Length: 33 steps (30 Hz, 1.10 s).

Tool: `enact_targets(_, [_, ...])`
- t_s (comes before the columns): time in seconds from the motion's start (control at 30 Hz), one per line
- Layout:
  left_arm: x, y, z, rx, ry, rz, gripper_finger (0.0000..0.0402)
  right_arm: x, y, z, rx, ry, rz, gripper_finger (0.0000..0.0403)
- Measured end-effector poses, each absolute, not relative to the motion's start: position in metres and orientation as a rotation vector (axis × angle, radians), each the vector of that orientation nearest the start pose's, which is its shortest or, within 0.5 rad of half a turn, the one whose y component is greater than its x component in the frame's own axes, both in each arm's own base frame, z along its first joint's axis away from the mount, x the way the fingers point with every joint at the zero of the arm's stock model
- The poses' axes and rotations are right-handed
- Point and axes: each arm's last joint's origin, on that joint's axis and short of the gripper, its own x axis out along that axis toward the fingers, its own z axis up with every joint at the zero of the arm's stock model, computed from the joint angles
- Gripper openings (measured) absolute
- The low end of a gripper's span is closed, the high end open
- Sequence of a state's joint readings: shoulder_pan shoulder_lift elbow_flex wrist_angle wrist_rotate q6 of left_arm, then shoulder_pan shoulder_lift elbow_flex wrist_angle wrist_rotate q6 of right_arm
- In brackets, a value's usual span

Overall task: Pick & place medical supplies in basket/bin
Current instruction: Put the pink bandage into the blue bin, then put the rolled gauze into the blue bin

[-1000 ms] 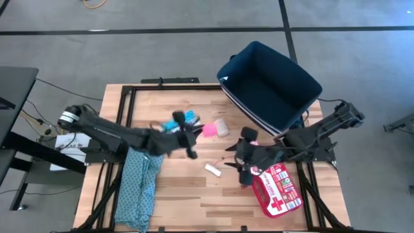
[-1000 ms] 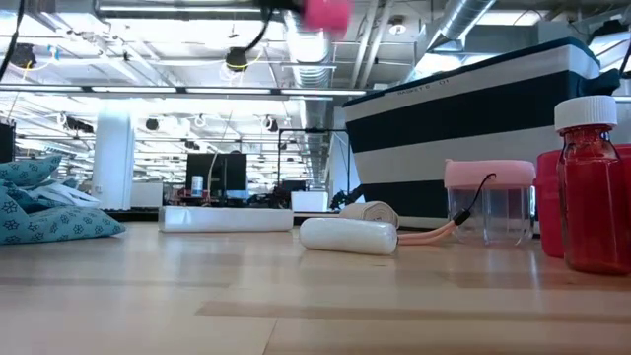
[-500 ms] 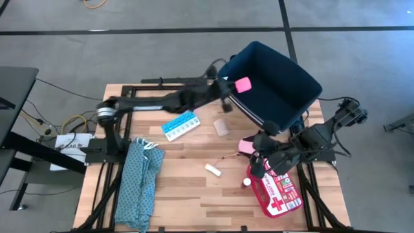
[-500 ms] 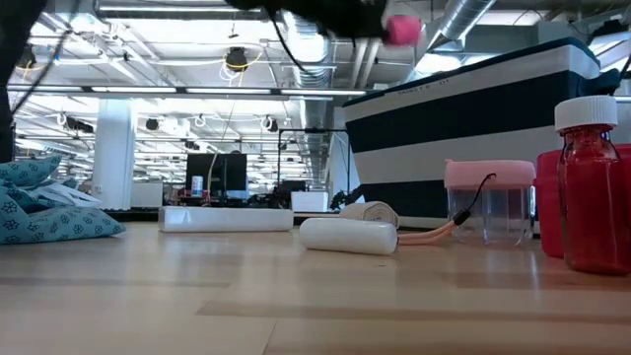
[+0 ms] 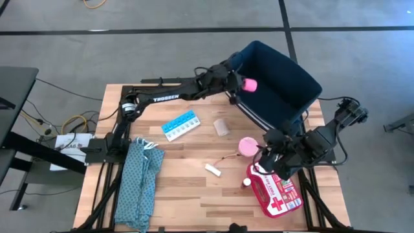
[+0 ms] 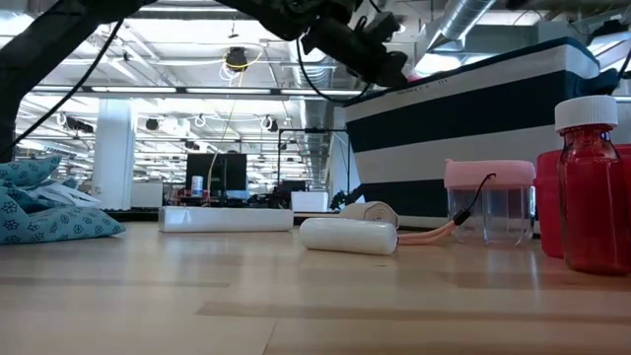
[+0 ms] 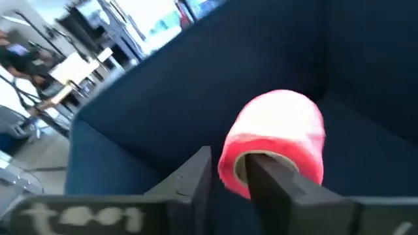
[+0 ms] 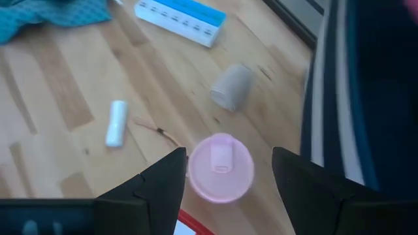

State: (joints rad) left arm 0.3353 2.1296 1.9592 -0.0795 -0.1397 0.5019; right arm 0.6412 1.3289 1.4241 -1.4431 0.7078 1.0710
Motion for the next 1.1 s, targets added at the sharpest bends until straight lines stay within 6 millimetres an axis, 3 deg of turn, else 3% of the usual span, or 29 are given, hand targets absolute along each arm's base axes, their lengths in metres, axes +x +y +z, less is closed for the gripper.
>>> enact_targets(0.3, [0.468,0.17,0.332,0.626,0.518,0.591,0.0157,0.189,0.106,0.355,0.164,0.841,-0.6,0.0221])
enact_targets(0.5, [0.446,0.144,0.393,0.693,0.462,0.676,0.0157,0.199,0.096,0.355,0.274,0.877,-0.607,0.022])
enact_targets(0.6, [0.427,0.126,0.431,0.703,0.415,0.701,0.0152,0.212,0.097,0.358,0.344,0.836,-0.526,0.0216])
enact_targets(0.8, [0.37,0.092,0.494,0.697,0.346,0.684,0.0146,0.229,0.101,0.368,0.292,0.736,-0.363,0.0188])
enact_targets(0.93, [0.328,0.077,0.519,0.686,0.356,0.659,0.0145,0.237,0.108,0.361,0.244,0.752,-0.342,0.0164])
enact_targets(1.1, [0.276,0.069,0.539,0.617,0.365,0.668,0.0145,0.261,0.124,0.332,0.195,0.854,-0.345,0.0144])
